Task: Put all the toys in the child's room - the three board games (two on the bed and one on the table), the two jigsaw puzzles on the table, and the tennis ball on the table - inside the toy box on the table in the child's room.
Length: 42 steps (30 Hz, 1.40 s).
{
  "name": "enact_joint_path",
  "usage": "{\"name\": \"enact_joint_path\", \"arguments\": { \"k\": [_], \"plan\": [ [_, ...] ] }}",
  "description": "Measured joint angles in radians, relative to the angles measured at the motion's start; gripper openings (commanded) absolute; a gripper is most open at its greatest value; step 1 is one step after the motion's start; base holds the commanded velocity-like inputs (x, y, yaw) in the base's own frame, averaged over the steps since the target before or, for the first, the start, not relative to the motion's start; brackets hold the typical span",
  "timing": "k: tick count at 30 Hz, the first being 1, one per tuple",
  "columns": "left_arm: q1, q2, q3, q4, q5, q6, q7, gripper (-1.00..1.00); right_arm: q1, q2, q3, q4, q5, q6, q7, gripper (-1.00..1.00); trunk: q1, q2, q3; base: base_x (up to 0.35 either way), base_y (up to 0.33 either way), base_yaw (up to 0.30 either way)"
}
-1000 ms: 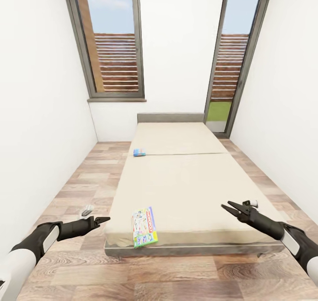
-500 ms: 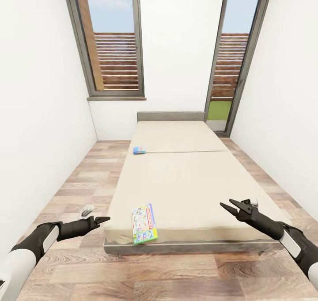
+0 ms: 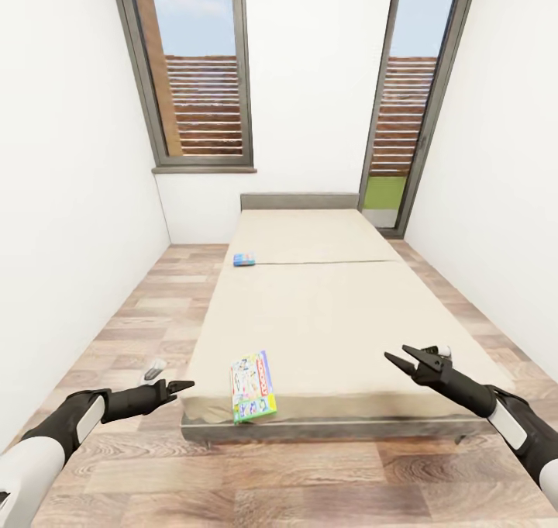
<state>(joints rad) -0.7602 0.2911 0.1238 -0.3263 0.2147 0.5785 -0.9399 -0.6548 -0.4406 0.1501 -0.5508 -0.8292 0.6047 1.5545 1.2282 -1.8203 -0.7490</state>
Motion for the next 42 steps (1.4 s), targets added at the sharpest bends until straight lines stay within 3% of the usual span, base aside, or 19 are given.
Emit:
{"name": "enact_joint_path", "arguments": {
  "k": [6,17,42],
  "plan": [
    [0.0,-0.006,0.0,0.001,0.001,0.031,-0.002,1.0,0.006,0.001,0.0,-0.001,0.001,0.082,0.0,1.0,0.023,-0.042,-0.019,0.0,0.0,0.0],
    [0.0,-0.008,-0.001,0.001,0.001,0.044,-0.002,1.0,0.017,0.004,0.0,-0.005,0.002,0.101,-0.001,1.0,0.065,-0.119,-0.053,0.0,0.0,0.0],
    [-0.002,-0.008,0.002,-0.001,0.001,0.045,-0.008,1.0,0.018,0.006,0.001,-0.004,0.008,0.098,-0.005,1.0,0.065,-0.119,-0.053,0.0,0.0,0.0]
  ]
}}
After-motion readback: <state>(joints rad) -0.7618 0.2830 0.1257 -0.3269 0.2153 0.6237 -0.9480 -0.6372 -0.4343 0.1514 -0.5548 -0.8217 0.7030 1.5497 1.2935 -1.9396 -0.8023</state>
